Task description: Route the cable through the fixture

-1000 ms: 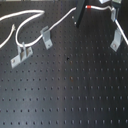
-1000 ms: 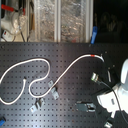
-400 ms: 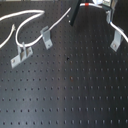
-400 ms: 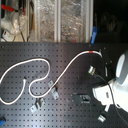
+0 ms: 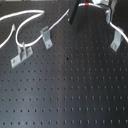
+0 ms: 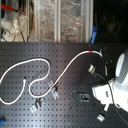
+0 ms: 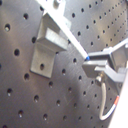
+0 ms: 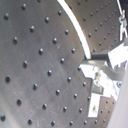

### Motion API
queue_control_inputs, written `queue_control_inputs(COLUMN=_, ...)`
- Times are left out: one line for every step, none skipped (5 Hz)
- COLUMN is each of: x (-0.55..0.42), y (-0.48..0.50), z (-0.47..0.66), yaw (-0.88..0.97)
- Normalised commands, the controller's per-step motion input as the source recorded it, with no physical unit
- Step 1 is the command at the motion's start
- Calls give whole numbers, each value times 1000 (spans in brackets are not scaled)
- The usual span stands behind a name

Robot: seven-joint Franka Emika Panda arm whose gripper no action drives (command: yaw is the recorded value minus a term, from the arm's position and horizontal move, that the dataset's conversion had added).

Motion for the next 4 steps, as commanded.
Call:
queue_control_inputs(x=50, y=-162, z=174, yaw=-186)
queue_control_inputs(x=-77, y=-295, z=50, yaw=-251)
queue_control_inputs(x=-149, y=-53, z=3, yaw=0)
queue_control_inputs(x=-83, y=-32, z=1, yaw=20)
